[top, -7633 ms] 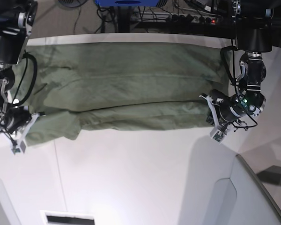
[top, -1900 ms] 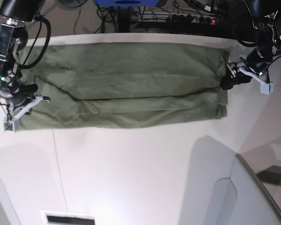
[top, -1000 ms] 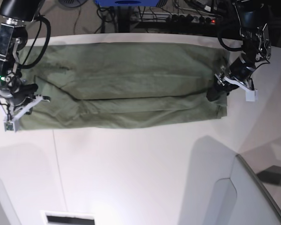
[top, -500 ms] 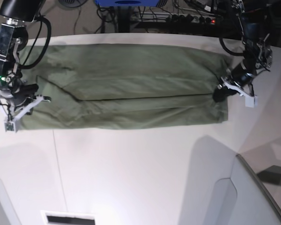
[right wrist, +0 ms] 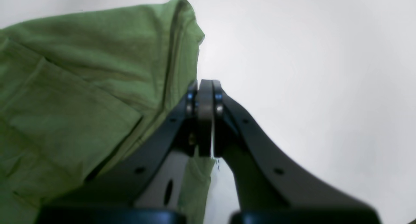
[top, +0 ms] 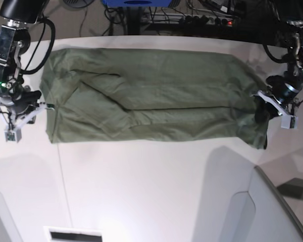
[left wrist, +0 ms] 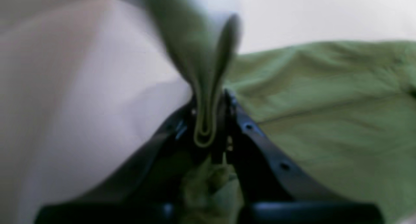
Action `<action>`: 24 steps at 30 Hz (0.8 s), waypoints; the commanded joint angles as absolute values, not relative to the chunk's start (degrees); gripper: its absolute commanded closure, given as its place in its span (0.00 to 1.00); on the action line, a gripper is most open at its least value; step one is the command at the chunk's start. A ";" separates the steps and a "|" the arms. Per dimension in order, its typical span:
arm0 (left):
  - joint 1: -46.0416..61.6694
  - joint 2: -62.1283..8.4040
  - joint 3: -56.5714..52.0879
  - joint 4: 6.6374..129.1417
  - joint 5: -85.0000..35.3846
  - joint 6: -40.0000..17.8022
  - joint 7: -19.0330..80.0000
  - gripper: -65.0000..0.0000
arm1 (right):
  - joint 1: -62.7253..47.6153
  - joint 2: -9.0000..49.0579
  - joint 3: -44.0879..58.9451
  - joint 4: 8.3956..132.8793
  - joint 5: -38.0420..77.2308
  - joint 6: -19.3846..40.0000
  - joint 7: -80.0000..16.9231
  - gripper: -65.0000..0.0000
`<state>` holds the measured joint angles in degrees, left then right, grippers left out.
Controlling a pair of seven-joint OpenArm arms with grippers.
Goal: Layout the t-shirt on the table in an organized manner, then fold the t-shirt properly
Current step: 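Fold the strip end with the left gripper toward the right gripper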
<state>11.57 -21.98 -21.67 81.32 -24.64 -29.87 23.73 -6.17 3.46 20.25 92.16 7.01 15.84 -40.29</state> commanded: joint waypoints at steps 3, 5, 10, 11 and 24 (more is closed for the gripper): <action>12.70 -17.98 -16.92 87.96 -19.21 -26.77 22.99 1.00 | -5.14 4.00 20.35 93.05 7.34 15.87 -39.25 1.00; 12.62 -14.73 -15.08 88.66 -16.40 -25.19 23.16 1.00 | -5.14 4.00 20.35 93.05 7.34 15.87 -39.25 1.00; 10.95 -7.34 -14.20 90.15 -12.88 -25.01 29.23 1.00 | -5.23 4.18 20.35 93.05 7.25 15.87 -39.25 1.00; 10.51 -5.85 -14.20 90.15 -11.82 -25.01 29.67 1.00 | -5.32 4.26 20.35 93.05 7.25 15.87 -39.25 1.00; 6.55 3.12 -9.80 87.25 -4.70 -24.57 29.76 1.00 | -5.14 4.26 20.35 93.05 7.16 15.87 -39.25 1.00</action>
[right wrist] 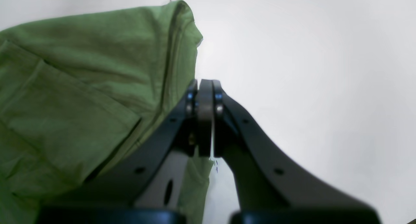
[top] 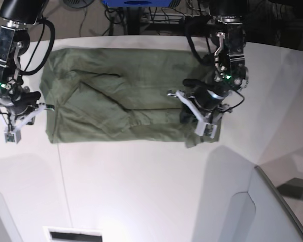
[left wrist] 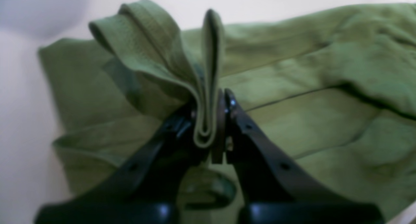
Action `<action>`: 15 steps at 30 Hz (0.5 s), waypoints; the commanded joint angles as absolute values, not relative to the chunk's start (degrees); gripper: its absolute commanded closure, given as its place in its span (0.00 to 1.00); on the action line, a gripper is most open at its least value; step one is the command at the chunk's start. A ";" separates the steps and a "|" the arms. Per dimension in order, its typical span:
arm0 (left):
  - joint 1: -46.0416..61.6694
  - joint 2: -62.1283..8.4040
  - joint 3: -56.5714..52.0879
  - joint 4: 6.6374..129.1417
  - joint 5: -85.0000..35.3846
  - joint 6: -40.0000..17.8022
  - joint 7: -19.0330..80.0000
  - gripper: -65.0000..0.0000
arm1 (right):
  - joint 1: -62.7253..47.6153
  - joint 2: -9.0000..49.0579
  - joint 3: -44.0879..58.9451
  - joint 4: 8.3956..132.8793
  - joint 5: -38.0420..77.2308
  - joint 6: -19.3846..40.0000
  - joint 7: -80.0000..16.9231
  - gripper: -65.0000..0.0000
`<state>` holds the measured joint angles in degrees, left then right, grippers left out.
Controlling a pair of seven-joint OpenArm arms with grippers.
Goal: Layout the t-shirt on the table in an organized manner, then fold the t-shirt properly
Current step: 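Fold the strip end with the left gripper toward the right gripper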
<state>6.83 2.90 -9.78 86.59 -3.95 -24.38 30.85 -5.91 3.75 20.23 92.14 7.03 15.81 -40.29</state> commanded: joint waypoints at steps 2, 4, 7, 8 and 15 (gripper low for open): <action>6.46 3.21 -8.13 85.93 -5.23 -21.58 29.58 1.00 | -5.14 4.26 20.35 93.05 7.16 15.87 -39.25 1.00; 6.02 3.21 -5.67 84.97 -5.32 -18.95 29.49 1.00 | -5.14 4.26 20.35 93.05 7.16 15.87 -39.25 1.00; 5.23 3.12 -3.21 83.65 -5.32 -18.07 29.49 1.00 | -5.14 4.26 20.35 93.05 7.16 15.87 -39.25 1.00; 5.05 3.21 -3.03 83.30 -5.32 -18.07 29.49 1.00 | -5.14 4.26 20.35 93.05 7.16 15.87 -39.25 1.00; 3.38 4.79 -2.86 81.71 -5.32 -18.07 29.49 1.00 | -5.05 4.26 20.35 93.05 7.16 15.87 -39.25 1.00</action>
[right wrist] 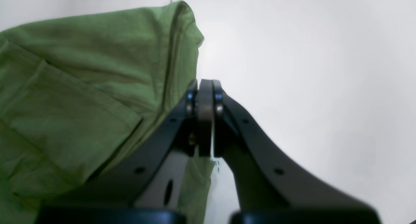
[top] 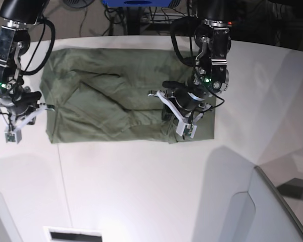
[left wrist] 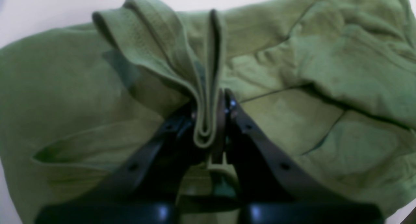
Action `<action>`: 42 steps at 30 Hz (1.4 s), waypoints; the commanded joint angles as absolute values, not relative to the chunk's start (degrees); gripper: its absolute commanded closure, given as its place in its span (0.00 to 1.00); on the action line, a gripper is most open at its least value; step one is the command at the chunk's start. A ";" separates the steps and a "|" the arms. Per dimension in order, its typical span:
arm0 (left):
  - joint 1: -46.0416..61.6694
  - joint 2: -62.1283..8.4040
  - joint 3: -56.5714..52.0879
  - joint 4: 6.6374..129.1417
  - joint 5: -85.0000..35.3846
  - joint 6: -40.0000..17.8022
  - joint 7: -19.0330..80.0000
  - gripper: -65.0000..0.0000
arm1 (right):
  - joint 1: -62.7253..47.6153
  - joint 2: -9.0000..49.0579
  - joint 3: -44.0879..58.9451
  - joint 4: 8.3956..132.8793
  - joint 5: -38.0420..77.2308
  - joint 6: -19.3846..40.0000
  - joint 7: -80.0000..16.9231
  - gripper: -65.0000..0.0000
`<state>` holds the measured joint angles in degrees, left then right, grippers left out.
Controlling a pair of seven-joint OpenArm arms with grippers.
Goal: Layout the t-shirt on the table in an organized manner, then fold the t-shirt properly
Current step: 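Fold the strip end with the left gripper toward the right gripper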
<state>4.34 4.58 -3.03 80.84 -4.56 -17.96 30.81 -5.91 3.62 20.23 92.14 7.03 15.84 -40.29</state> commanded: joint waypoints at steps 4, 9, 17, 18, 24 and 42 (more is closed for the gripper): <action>2.42 4.70 0.66 79.60 -5.32 -18.07 29.49 1.00 | -4.53 4.26 20.35 93.05 7.25 15.87 -39.25 1.00; 1.71 4.88 2.33 79.25 -5.23 -17.98 29.49 1.00 | -4.26 4.26 20.35 93.05 7.16 15.87 -39.25 1.00; 1.54 4.88 4.09 79.25 -5.14 -17.89 29.49 1.00 | -3.74 4.26 20.35 93.05 7.16 15.87 -39.25 1.00; 1.10 4.88 4.26 79.25 -5.14 -17.89 29.49 1.00 | -3.65 4.26 20.35 93.05 7.16 15.87 -39.25 1.00; -0.48 4.88 4.97 76.44 -5.23 -17.89 29.49 1.00 | -3.56 4.26 20.35 93.05 7.25 15.87 -39.25 1.00; -2.33 4.79 9.54 76.00 -5.14 -17.98 29.93 0.47 | -2.24 4.26 20.44 93.14 7.16 15.87 -43.56 1.00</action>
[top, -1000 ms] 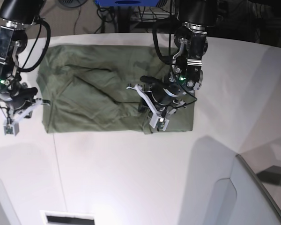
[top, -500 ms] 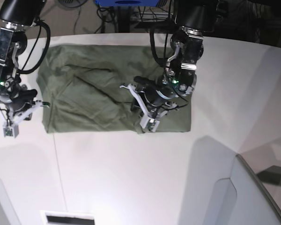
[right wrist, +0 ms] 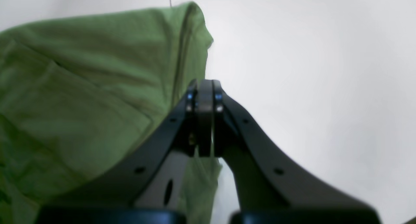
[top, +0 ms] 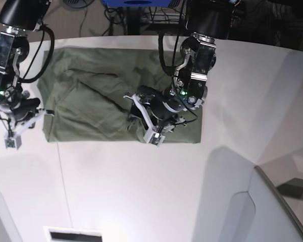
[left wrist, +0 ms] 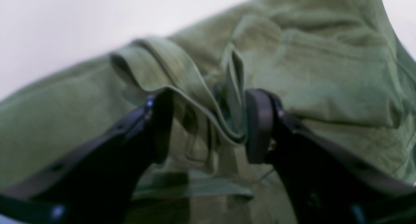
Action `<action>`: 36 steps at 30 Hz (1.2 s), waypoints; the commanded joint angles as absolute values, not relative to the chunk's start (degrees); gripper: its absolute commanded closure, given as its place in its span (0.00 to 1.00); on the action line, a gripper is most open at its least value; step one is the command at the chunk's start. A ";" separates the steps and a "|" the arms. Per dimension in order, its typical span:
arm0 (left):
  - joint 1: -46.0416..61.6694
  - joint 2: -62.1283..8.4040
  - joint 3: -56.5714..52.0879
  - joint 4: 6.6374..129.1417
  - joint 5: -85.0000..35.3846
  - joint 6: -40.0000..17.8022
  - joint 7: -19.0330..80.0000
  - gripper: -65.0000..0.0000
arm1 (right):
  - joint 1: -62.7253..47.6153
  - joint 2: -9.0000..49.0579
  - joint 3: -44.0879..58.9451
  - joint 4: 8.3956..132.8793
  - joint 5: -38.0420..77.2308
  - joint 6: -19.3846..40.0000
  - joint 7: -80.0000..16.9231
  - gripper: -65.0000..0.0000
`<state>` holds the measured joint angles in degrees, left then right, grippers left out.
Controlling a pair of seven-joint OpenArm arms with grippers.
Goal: Layout the t-shirt on the table in an organized manner, then fold the t-shirt properly
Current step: 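Fold the strip end with the left gripper toward the right gripper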
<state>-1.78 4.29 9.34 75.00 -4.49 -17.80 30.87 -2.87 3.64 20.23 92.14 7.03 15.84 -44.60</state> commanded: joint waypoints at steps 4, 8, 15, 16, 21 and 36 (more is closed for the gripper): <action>-2.77 4.79 13.93 76.00 -5.32 -18.15 29.93 0.47 | -2.24 4.26 20.44 93.14 7.16 15.87 -43.38 1.00; -3.38 4.88 19.30 76.00 -5.41 -18.24 29.93 0.47 | -2.24 4.26 20.79 93.14 7.16 15.87 -43.30 1.00; -3.56 4.88 21.32 82.77 -4.79 -17.80 30.02 0.48 | -2.33 4.26 20.88 93.05 7.16 15.87 -43.38 1.00; -3.47 3.30 20.97 84.62 -4.62 -16.75 30.02 0.51 | -2.42 4.26 20.88 93.05 7.16 15.87 -43.38 1.00; -0.66 -2.95 14.46 89.98 -2.59 -9.63 30.02 1.00 | -2.68 4.26 20.88 93.05 7.08 15.87 -43.38 1.00; -1.54 -5.23 2.51 75.56 -2.86 -9.45 29.41 1.00 | -2.24 3.82 20.44 93.05 7.34 15.87 -43.30 1.00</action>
<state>-0.95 -5.39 2.46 74.59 -2.57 -9.23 30.61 -3.07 3.33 20.36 92.14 7.20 15.84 -44.56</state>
